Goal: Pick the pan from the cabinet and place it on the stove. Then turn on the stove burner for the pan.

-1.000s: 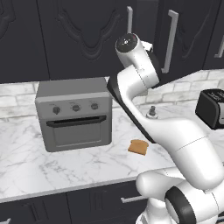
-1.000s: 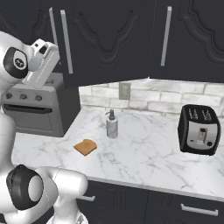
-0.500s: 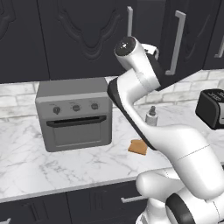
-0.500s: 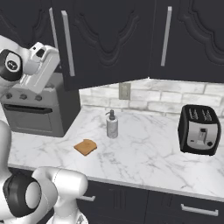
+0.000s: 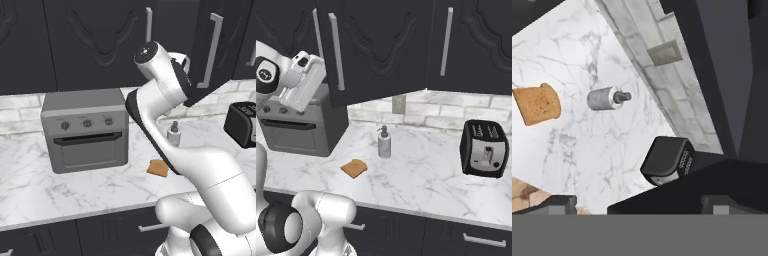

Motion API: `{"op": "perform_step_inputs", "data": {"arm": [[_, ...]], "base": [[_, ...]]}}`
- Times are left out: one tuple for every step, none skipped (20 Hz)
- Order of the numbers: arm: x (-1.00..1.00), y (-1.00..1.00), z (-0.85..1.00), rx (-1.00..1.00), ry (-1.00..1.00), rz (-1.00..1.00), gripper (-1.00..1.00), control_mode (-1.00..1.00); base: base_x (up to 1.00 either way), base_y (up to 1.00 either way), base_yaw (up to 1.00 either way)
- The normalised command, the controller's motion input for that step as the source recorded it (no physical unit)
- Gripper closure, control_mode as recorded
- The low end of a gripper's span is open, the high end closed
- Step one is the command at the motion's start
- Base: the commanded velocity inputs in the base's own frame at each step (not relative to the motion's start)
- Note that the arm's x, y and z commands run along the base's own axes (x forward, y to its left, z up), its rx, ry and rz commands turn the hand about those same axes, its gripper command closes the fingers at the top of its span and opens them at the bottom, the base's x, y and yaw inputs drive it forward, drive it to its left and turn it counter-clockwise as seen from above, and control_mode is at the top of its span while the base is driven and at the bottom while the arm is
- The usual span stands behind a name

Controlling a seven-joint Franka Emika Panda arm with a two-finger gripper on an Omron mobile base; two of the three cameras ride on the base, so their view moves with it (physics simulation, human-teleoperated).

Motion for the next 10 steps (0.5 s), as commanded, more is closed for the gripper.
{"op": "perform_step_inputs", "data": {"arm": [[-0.36,-0.64,-0.07,0.0,0.06,-0.07,-1.0,-1.0],[-0.33,-0.64,-0.1,0.0,0.07,-0.07,-1.0,-1.0],[-0.33,-0.66,-0.11,0.01,0.07,-0.07,-1.0,-1.0],[-0.35,-0.71,-0.12,0.02,0.06,-0.06,-1.0,-1.0],[-0.38,-0.73,-0.12,0.03,0.05,-0.06,-1.0,-1.0],[-0.4,-0.74,-0.11,0.03,0.04,-0.06,-1.0,-1.0],[-0.42,-0.76,-0.1,0.03,0.03,-0.06,-1.0,-1.0],[-0.45,-0.74,-0.09,0.03,0.02,-0.06,-1.0,-1.0],[-0.46,-0.71,-0.08,0.03,0.01,-0.06,-1.0,-1.0],[-0.46,-0.69,-0.08,0.02,0.01,-0.06,-1.0,-1.0]], "base": [[0.0,0.0,0.0],[0.0,0.0,0.0],[0.0,0.0,0.0],[0.0,0.0,0.0],[0.0,0.0,0.0],[0.0,0.0,0.0],[0.0,0.0,0.0],[0.0,0.0,0.0],[0.0,0.0,0.0],[0.0,0.0,0.0]]}}
